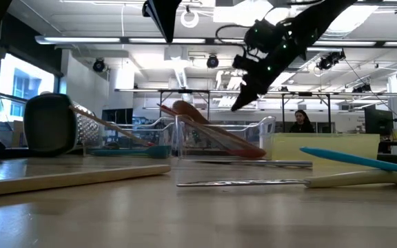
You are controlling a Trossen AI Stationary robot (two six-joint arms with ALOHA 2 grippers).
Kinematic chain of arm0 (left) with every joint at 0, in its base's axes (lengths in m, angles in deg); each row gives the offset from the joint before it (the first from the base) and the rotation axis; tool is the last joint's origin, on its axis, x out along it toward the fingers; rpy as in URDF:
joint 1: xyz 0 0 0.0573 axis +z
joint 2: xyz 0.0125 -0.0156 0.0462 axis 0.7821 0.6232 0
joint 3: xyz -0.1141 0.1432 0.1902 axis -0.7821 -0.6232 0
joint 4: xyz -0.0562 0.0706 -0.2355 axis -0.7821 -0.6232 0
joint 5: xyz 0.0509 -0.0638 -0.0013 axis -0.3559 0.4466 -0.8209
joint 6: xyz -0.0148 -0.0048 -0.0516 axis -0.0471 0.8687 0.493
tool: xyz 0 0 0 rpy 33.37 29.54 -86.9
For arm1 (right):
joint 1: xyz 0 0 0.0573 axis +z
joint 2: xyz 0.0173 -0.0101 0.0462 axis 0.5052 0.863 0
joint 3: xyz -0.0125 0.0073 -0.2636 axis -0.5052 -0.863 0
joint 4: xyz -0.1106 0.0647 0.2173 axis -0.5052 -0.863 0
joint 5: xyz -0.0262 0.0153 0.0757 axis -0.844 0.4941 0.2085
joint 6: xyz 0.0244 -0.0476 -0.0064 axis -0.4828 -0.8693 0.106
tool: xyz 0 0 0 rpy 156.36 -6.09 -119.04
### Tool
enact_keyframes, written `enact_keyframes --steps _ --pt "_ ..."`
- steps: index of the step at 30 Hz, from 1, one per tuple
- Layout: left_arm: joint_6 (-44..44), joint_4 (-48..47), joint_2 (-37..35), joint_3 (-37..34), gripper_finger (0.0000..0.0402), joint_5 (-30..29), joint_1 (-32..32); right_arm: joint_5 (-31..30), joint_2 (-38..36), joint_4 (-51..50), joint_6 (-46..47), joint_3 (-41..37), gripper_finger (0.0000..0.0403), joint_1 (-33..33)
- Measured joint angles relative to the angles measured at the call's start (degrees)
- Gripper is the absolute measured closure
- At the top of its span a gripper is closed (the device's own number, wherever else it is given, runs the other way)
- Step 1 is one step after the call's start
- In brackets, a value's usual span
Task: Pick & Place Kitchen Items
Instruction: Put the blue knife into the yellow bin
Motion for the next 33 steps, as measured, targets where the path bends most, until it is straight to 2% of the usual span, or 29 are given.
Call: enact_keyframes --steps 6,12,16,22,28,31,33 --pt "0.2 0.0 0.0 0.0 0.0382 0.4 0.0 -0.7 -0.1 2.6 1.3 0.1 0.025 0.9" --pt "0.3 0.0 0.0 0.0 0.0382 0.6 -0.1 -4.6 -0.7 3.9 2.5 0.1 0.0174 1.4" --pt "0.4 0.0 0.0 0.0 0.0382 1.0 -0.1 -4.6 -1.9 3.8 2.5 0.1 0.0144 1.6" --pt "1.7 0.0 0.0 0.0 0.0382 3.1 -0.1 -7.4 -6.5 2.8 2.7 0.1 0.0143 3.3" --pt "3.6 0.0 0.0 0.0 0.0382 5.7 -0.6 -9.8 -14.6 1.7 0.8 0.2 0.0148 5.9" --pt "5.1 0.0 0.0 0.0 0.0382 6.0 -1.6 -7.9 -19.8 -1.0 4.7 0.2 0.0149 7.3" --pt "6.4 0.0 0.0 0.0 0.0382 6.0 -2.4 -4.3 -23.1 -3.5 8.4 0.3 0.0149 8.1"
